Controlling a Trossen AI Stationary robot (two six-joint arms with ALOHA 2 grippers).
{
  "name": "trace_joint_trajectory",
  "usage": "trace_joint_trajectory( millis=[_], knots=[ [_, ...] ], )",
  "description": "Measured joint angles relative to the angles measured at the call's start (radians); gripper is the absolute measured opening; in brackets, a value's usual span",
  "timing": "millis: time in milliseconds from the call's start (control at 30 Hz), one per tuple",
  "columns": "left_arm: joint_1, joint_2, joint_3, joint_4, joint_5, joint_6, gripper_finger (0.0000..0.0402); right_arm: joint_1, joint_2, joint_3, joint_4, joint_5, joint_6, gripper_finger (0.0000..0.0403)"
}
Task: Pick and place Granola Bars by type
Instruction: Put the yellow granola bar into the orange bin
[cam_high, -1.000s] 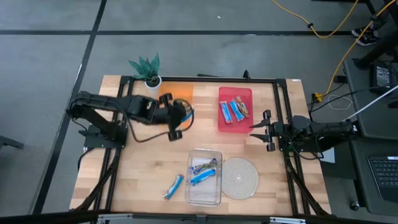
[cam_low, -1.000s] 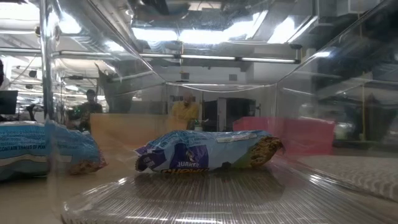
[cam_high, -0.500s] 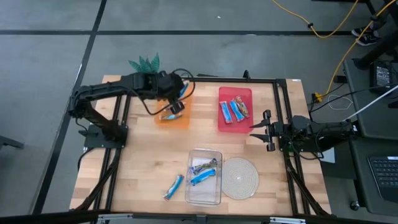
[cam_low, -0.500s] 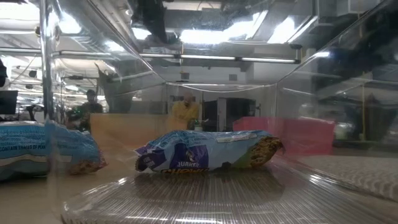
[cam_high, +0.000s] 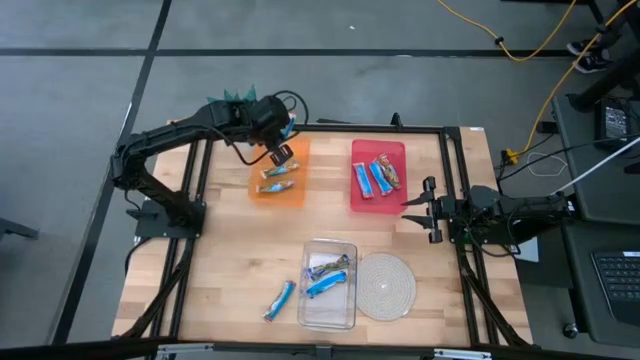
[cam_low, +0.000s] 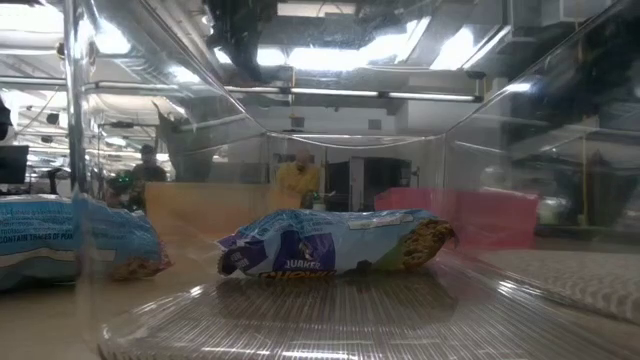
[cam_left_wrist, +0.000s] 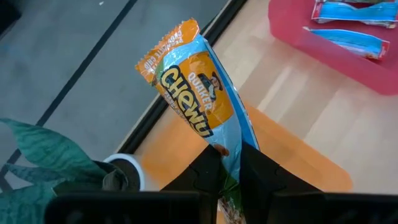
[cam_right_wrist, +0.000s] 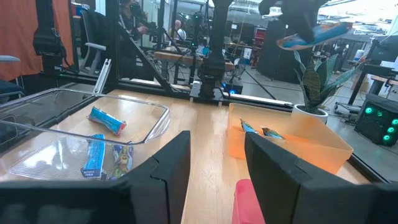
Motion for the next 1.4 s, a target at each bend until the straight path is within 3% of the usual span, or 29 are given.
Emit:
trace_joint_trajectory(
  millis=[167,667,1000,1400],
  knots=[
    [0.020,0.000,-0.045,0.032,0.016,0.018,0.0033,0.000,0.000,0.000,0.000,0.000,0.000,0.0155],
    [0.138,0.000,-0.364,0.264,0.119,0.063,0.0033,0.000,0.000,0.000,0.000,0.000,0.000,0.0155],
    [0.182,0.000,-0.542,0.477,0.121,0.079,0.0033,0.000,0.000,0.000,0.000,0.000,0.000,0.0155],
    [0.209,0.000,-0.682,0.554,0.124,0.101,0.0033,0.000,0.000,0.000,0.000,0.000,0.000,0.0155]
  ],
)
